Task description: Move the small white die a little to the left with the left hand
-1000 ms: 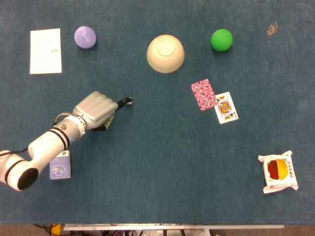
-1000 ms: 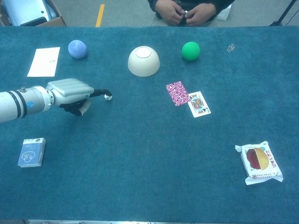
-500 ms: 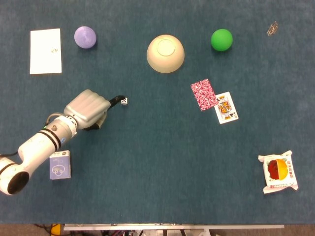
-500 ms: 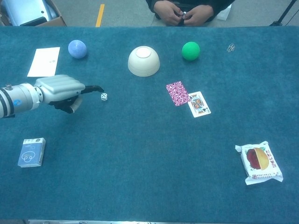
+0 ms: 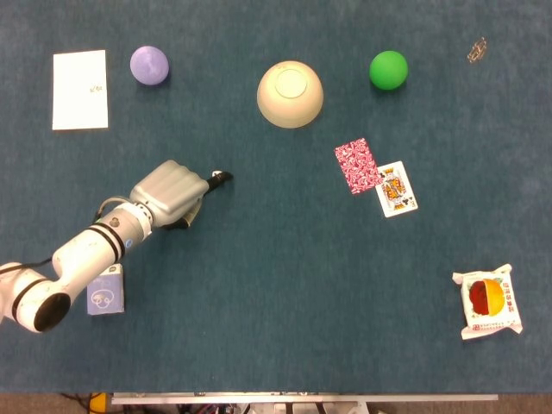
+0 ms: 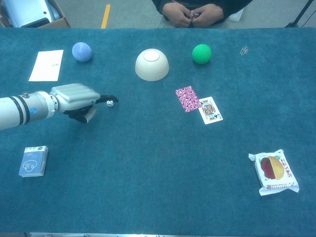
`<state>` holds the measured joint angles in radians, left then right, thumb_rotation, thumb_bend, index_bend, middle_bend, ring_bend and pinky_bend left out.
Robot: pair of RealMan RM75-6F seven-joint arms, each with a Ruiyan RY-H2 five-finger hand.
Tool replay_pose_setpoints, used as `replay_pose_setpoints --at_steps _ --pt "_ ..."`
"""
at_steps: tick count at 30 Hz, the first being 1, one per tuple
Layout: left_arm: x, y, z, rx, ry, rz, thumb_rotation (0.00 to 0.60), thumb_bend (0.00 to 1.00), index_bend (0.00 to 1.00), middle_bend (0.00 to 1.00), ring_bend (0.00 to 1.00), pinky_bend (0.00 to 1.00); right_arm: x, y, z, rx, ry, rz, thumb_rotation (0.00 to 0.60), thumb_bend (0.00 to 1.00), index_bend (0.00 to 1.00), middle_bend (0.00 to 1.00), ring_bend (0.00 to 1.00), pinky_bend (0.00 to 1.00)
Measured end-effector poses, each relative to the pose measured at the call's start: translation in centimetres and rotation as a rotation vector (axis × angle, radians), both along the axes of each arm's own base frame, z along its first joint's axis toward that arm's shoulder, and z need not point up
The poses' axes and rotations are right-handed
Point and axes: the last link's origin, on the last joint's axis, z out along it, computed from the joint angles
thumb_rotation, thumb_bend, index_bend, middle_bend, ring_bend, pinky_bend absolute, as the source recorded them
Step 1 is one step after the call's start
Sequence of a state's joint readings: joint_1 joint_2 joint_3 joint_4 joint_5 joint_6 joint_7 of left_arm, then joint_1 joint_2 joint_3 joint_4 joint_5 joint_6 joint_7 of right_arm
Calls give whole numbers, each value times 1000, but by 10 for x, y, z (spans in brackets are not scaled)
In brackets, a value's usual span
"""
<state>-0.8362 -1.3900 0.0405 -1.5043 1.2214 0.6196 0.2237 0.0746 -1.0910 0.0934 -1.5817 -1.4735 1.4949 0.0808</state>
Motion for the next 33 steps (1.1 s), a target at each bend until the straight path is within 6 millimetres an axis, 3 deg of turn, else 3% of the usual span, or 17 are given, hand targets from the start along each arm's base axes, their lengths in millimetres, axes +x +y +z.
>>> replay_pose_setpoints --at_steps 14,33 --pt "-10 0 5 9 21 16 600 1000 59 1000 1000 1000 0 0 -1 3 0 1 600 302 305 222 111 233" --pt "-23 -5 37 72 28 27 600 1000 59 996 977 996 5 -3 -6 11 0 14 600 302 305 222 111 233"
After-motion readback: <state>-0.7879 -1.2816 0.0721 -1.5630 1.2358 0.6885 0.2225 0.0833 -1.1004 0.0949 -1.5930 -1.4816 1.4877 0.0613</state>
